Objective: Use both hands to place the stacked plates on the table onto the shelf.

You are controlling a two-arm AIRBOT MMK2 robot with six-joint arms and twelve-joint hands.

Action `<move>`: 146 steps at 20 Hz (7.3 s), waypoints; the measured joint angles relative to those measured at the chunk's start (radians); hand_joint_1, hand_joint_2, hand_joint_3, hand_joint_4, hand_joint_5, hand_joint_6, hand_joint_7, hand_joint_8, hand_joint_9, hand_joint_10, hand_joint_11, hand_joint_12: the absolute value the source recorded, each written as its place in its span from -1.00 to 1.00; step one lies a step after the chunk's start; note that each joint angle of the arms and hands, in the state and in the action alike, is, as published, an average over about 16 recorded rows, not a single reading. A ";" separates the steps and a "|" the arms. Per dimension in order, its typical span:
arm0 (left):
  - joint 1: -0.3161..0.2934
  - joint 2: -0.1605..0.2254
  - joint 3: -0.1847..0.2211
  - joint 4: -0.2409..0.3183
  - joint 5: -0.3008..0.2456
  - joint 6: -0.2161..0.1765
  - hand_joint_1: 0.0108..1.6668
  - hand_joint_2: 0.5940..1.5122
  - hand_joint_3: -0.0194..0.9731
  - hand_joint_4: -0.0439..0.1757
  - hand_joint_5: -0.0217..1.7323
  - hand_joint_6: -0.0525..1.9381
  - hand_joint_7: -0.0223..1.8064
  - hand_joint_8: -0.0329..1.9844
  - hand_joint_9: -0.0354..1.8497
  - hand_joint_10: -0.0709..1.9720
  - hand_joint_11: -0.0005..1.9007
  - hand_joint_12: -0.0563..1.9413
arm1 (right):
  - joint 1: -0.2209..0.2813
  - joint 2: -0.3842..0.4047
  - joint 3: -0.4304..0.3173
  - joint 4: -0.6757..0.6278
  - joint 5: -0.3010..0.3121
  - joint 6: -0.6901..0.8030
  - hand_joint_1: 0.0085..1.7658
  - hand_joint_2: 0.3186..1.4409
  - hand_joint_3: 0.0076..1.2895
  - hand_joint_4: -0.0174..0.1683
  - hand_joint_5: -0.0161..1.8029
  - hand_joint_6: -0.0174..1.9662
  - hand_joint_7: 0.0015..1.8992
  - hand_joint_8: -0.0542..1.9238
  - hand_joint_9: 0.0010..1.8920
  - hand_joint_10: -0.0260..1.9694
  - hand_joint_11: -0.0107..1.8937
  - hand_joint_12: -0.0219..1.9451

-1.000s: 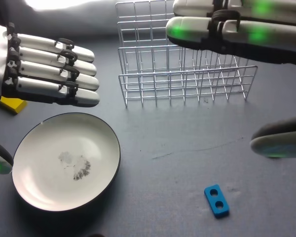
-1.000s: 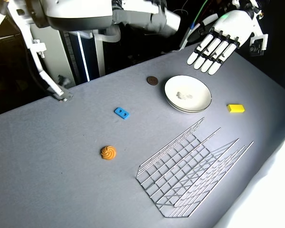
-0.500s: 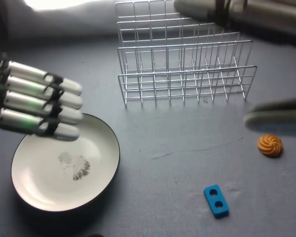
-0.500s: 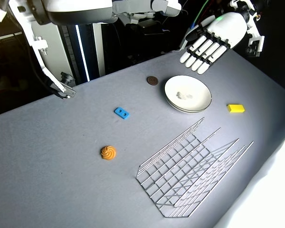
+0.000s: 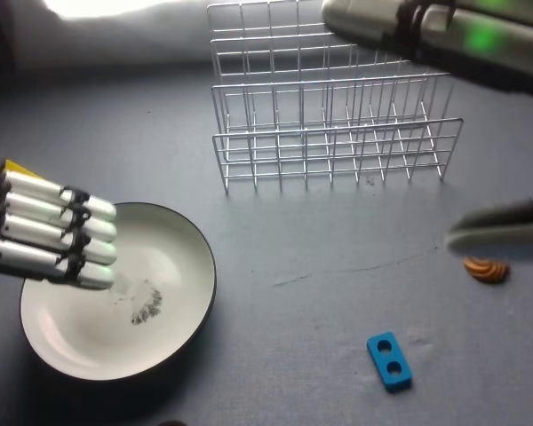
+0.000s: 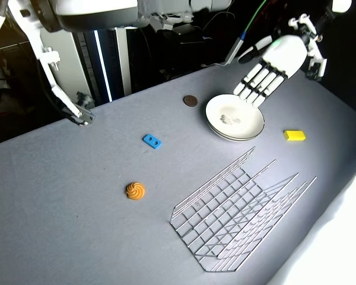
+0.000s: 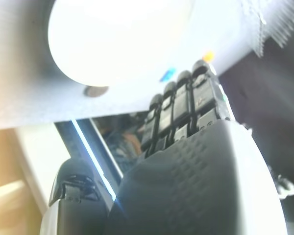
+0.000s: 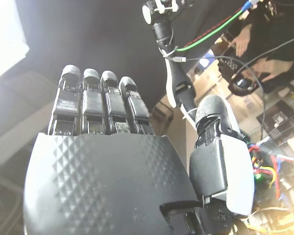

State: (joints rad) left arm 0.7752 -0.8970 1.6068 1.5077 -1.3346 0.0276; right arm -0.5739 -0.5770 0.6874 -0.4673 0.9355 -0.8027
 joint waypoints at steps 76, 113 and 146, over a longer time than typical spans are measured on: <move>0.126 -0.100 -0.083 -0.075 0.243 -0.007 -0.99 0.21 -0.92 -0.61 -0.91 -0.96 -0.94 -0.97 -0.93 -0.91 -0.98 -0.93 | -0.079 -0.853 0.471 0.224 -0.442 -0.512 0.21 0.41 -0.99 -0.81 -0.58 -0.88 -0.54 -0.90 -0.50 -0.91 -0.78 0.13; -0.027 -0.002 0.106 -0.083 0.127 -0.134 -0.99 0.29 -0.92 -0.60 -0.92 -0.93 -0.94 -0.96 -0.94 -0.92 -0.98 -0.93 | 0.048 -0.607 0.190 0.221 -0.412 -0.532 0.34 0.23 -0.99 -0.83 0.04 -0.08 0.15 -0.03 0.22 -0.25 -0.02 0.24; 0.114 -0.057 0.080 -0.106 0.194 -0.045 -0.99 0.31 -0.93 -0.59 -0.90 -0.93 -0.92 -0.96 -0.94 -0.91 -0.98 -0.93 | 0.491 -0.380 0.383 0.025 -0.867 0.665 0.36 0.23 -0.99 -0.89 0.04 -0.10 0.15 0.02 0.19 -0.20 -0.09 0.33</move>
State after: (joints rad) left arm 0.8891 -0.9541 1.6868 1.4015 -1.1403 -0.0178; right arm -0.0825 -0.9567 1.0708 -0.4418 0.0684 -0.1373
